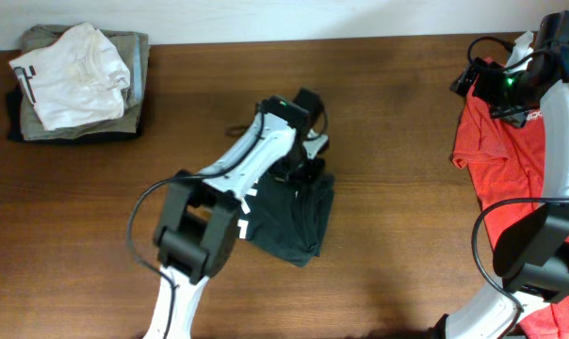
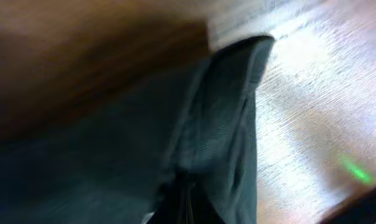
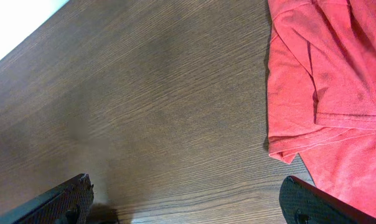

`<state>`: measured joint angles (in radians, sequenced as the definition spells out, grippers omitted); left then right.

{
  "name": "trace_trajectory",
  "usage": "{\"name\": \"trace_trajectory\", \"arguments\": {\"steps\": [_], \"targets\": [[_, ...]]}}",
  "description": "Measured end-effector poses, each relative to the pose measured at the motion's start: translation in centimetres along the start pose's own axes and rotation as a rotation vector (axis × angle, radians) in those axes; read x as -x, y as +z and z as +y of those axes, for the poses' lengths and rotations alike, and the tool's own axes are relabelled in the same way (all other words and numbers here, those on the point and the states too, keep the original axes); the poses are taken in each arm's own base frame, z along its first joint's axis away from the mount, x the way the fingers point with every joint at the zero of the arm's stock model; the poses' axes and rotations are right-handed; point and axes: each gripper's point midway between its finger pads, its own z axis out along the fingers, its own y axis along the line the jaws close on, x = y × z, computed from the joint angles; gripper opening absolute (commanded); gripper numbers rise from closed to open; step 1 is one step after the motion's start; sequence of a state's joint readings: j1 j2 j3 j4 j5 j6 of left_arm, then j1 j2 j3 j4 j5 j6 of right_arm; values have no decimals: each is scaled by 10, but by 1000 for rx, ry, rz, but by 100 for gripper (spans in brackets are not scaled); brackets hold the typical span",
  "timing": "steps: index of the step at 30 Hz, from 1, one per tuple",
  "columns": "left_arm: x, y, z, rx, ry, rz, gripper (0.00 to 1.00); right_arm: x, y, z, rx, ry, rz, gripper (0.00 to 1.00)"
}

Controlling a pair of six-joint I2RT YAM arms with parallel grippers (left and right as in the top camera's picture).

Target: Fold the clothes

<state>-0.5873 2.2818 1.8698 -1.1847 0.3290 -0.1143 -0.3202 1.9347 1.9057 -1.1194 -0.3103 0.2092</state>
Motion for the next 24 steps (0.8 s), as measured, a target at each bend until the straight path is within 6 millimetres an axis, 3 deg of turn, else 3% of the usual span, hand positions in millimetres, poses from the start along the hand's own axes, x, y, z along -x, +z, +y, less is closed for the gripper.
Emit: {"name": "trace_trajectory", "arguments": {"steps": [6, 8, 10, 14, 15, 16, 17, 21, 24], "targets": [[-20, 33, -49, -34, 97, 88, 1, 0, 0, 0, 0, 0, 0, 99], [-27, 31, -54, -33, 103, 118, 1, 0, 0, 0, 0, 1, 1, 99], [-25, 16, -58, -32, 119, 125, 1, 0, 0, 0, 0, 0, 0, 99], [2, -53, -64, 21, 173, 9, 14, 0, 0, 0, 0, 0, 1, 99], [8, -70, -58, 63, 172, -29, 22, 0, 0, 0, 1, 1, 1, 99], [14, -86, -47, 112, 157, -67, 69, 0, 0, 0, 0, 1, 1, 99], [19, -100, -30, 167, 135, -96, 99, 0, 0, 0, 0, 1, 0, 99], [22, -135, 60, 276, -47, -123, 99, 0, 0, 0, 0, 0, 0, 99], [9, -165, 151, 300, -242, -145, 99, 0, 0, 0, 0, 1, 0, 99]]}}
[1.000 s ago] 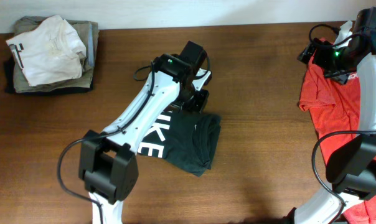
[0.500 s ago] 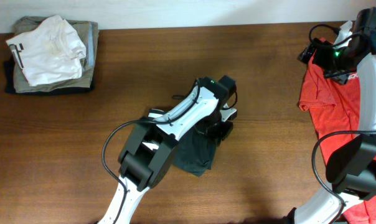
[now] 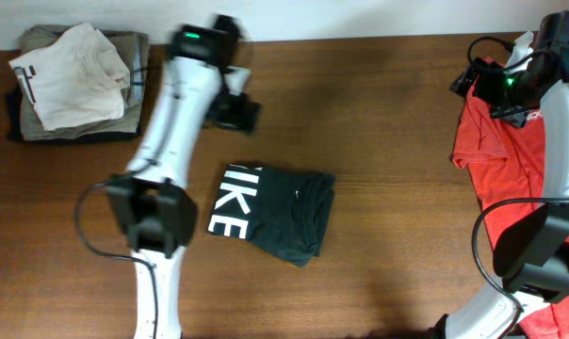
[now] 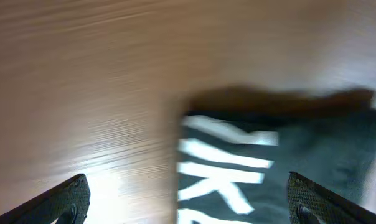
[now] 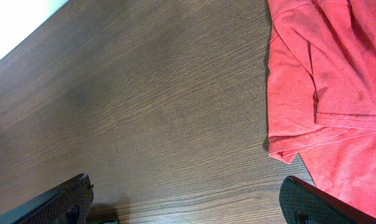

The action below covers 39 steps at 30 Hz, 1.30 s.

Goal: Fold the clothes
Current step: 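Grasp the folded green bundle's left edge with the left gripper, then carry the bundle up-left and place it on the clothes stack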

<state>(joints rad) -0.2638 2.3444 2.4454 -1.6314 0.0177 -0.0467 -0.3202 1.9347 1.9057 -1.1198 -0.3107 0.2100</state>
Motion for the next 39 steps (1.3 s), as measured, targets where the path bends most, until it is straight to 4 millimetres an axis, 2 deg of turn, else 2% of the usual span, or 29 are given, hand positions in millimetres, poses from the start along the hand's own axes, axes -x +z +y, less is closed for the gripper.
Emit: {"name": "trace_trajectory", "arguments": {"steps": [1, 3, 4, 6, 7, 9, 10, 13, 15, 18, 21, 24, 26, 31, 32, 33, 37, 39], "targets": [[-3, -1, 33, -5, -52, 11, 99, 0, 0, 0, 0, 0, 0, 99], [-14, 1, 75, -67, -104, 41, 99, 0, 0, 0, 0, 0, 0, 99], [-19, 3, 86, -115, -109, 52, 99, 0, 0, 0, 0, -1, -1, 99], [-32, 12, 96, -290, -83, 68, 99, 0, 0, 0, -1, -1, -1, 99], [-40, 18, 95, -425, -61, 67, 99, 0, 0, 0, 0, -1, -1, 99], [-49, 29, 88, -569, -33, 64, 99, 0, 0, 0, -1, 0, 1, 99], [-60, 44, 81, -643, -33, 88, 99, 0, 0, 0, 0, -1, 0, 99], [-81, 87, 61, -757, -29, 126, 99, 0, 0, 0, 0, 0, -2, 99], [-90, 104, 48, -807, -29, 139, 99, 0, 0, 0, 0, -1, -1, 99], [-93, 107, 25, -908, -45, 116, 99, 0, 0, 0, 0, -1, 0, 99], [-95, 106, 12, -950, -43, 118, 99, 0, 0, 0, 0, 0, 0, 99], [-95, 107, -13, -969, 6, 123, 97, 0, 0, 0, 0, 0, 0, 99], [-89, 109, -28, -961, 40, 112, 89, 0, 0, 0, 0, 0, 0, 99], [-88, 119, -54, -918, 110, 125, 20, 0, 0, 0, 0, 0, 0, 99], [-91, 123, -57, -903, 123, 138, 8, 0, 0, 0, 0, 0, -1, 99], [-92, 124, -58, -897, 123, 145, 1, 0, 0, 0, 0, 0, 0, 99], [-91, 125, -58, -883, 92, 162, 1, 0, 0, 0, 0, 0, 0, 99], [-86, 125, -49, -805, 52, 194, 1, 0, 0, 0, 0, -1, 0, 99]]}}
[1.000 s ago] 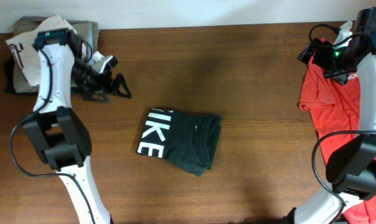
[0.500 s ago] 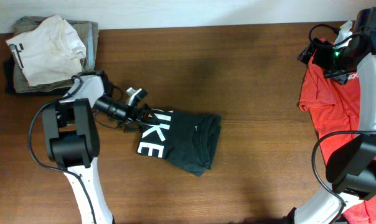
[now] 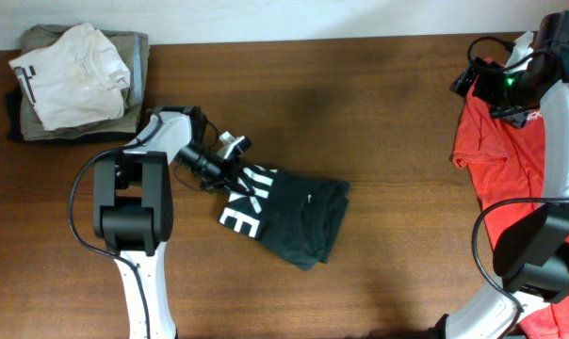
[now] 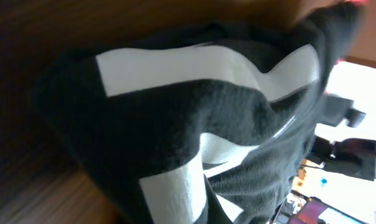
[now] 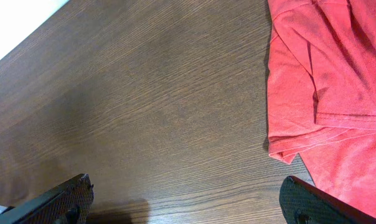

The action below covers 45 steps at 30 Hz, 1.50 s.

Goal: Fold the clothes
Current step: 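Carry the bundle up-left and place it on the clothes stack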

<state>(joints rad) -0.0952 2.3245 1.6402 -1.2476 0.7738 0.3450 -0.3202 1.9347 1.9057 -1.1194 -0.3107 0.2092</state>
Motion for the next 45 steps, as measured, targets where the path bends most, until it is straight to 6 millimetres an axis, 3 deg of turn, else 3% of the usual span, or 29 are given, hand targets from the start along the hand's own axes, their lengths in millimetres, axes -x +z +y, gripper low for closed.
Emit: {"name": "trace_trajectory", "arguments": {"steps": [2, 6, 11, 16, 19, 20, 23, 26, 31, 34, 45], "targets": [[9, -20, 9, 136, -22, 17, 1, 0, 0, 0, 0, 1, 0, 99], [60, -94, 16, 452, 43, -132, 1, 0, 0, 0, 0, 1, 1, 99], [101, -168, 19, 639, 94, -348, 1, 0, 0, 0, 0, 0, 0, 99], [114, -223, 55, 703, 56, -511, 1, 0, 0, 0, 0, 0, 0, 99], [112, -251, 72, 725, 27, -575, 1, 0, 0, 0, 0, 0, 0, 99], [111, -270, 79, 738, 13, -617, 1, 0, 0, 0, 0, 0, 0, 99], [106, -302, 84, 763, -4, -680, 1, 0, 0, 0, 0, 0, 0, 99], [107, -336, 73, 793, 15, -762, 1, 0, 0, 0, 0, 1, 0, 99], [113, -381, 37, 835, 74, -896, 1, 0, 0, 0, 0, 1, 0, 99], [113, -393, 29, 843, 69, -936, 1, 0, 0, 0, 0, 1, 0, 98], [94, -434, 61, 906, -105, -1050, 1, 0, 0, 0, 0, 0, 0, 98]]}}
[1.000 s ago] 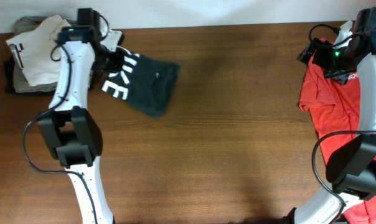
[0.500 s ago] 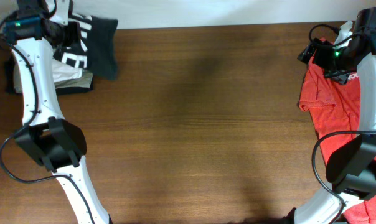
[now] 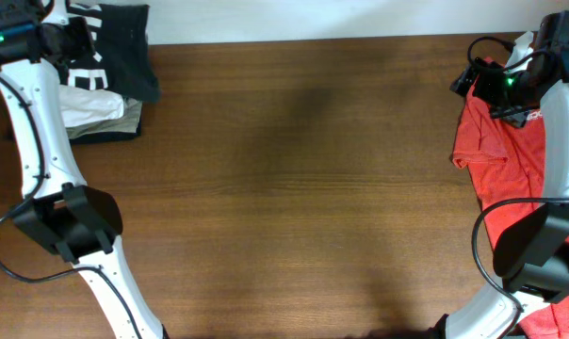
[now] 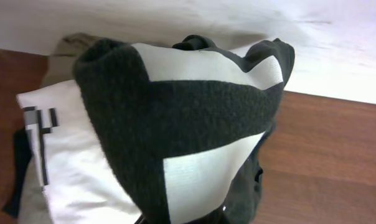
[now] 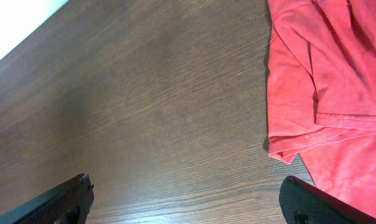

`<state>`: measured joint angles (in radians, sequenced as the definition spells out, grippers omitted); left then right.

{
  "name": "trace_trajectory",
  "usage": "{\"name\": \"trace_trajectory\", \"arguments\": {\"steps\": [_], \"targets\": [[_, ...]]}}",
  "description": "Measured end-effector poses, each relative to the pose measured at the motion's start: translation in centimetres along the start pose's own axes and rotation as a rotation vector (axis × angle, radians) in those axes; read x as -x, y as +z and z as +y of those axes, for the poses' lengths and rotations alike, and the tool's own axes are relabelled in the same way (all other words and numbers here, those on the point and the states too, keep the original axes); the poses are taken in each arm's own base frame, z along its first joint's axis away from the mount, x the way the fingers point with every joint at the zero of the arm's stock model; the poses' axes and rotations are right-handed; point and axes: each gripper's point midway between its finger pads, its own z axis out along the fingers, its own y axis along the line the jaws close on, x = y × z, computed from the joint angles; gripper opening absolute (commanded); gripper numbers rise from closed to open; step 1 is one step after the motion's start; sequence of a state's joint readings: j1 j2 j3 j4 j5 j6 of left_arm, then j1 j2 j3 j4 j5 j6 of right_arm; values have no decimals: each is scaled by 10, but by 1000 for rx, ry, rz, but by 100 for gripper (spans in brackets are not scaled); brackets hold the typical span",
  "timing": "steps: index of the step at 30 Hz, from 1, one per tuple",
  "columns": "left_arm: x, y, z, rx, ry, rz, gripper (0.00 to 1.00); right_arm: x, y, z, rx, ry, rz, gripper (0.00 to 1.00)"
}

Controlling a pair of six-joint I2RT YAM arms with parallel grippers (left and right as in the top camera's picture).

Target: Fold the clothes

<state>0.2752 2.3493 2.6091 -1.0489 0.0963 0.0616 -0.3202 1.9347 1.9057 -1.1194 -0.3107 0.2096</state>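
A folded dark shirt with white lettering (image 3: pixel 115 42) hangs over the stack of folded clothes (image 3: pixel 91 108) at the table's far left corner. My left gripper (image 3: pixel 66 36) is shut on the shirt. In the left wrist view the dark shirt (image 4: pixel 188 124) fills the frame and hides the fingers; the stack's white shirt (image 4: pixel 63 162) lies just beneath it. A crumpled red shirt (image 3: pixel 496 160) lies at the right edge. My right gripper (image 5: pixel 188 205) hovers open beside the red shirt (image 5: pixel 325 74), holding nothing.
The stack holds a white shirt above olive and dark pieces. A pale wall (image 3: pixel 313 19) runs along the table's far edge. Bare brown wood (image 3: pixel 303 188) spans the middle of the table between the stack and the red shirt.
The dark shirt was at mid-table with my left gripper at its lettered edge. Now the gripper holds it over the stack at the far left corner. The right arm has not moved.
My left gripper was at the dark shirt's far edge at mid-table. Then it was open, away toward the far left, with the shirt lying folded. Then it was at the shirt's lettered edge. Now the shirt is held over the stack.
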Motion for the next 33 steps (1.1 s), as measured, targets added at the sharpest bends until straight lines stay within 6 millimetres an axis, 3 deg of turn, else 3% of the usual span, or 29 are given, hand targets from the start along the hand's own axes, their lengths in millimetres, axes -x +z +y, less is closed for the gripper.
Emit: {"name": "trace_trajectory", "arguments": {"steps": [2, 6, 11, 12, 13, 14, 15, 17, 19, 20, 21, 23, 26, 28, 30, 31, 32, 33], "targets": [[1, 3, 10, 13, -12, -9, 1, 0, 0, 0, 0, 0, 0, 99], [3, 38, 42, 66, -36, -52, 1, 0, 0, 0, 0, 0, 0, 99], [-21, 70, 94, 168, -84, -13, 2, 0, 0, 0, 0, 0, 0, 99], [-25, 71, 102, 180, -93, -6, 11, 0, 0, 0, 0, 0, 0, 99], [-26, 71, 106, 188, -98, -4, 27, 0, 0, 0, 0, 0, 0, 99], [-31, 73, 117, 202, -110, 2, 53, 0, 0, 0, 0, 0, 0, 99], [-33, 74, 126, 217, -121, 5, 53, 0, 0, 0, 0, 0, 0, 99], [-35, 71, 138, 238, -141, 1, 82, 0, 0, 0, 0, 1, 0, 99], [-37, 68, 151, 257, -154, -1, 78, 0, 0, 0, 0, 0, 0, 99], [-37, 67, 154, 264, -159, -1, 68, 0, 0, 0, 0, 0, 0, 99], [-37, 67, 155, 264, -170, -3, 52, 0, 0, 0, 0, 0, 0, 99], [-33, 68, 152, 250, -218, -25, 1, 0, 0, 0, 0, 0, 0, 99], [-23, 72, 149, 222, -259, -76, 1, 0, 0, 0, 0, 1, 0, 99], [-22, 97, 150, 203, -321, -124, 1, 0, 0, 0, 0, 0, -1, 99], [-50, 143, 145, 179, -347, -84, 1, 0, 0, 0, 0, 0, 0, 99], [-74, 168, 142, 175, -357, -35, 1, 0, 0, 0, 0, 0, 0, 99], [-81, 176, 142, 174, -361, -27, 3, 0, 0, 0, 0, 0, 0, 99], [-76, 173, 143, 172, -361, -40, 4, 0, 0, 0, 0, 0, 0, 99]]}}
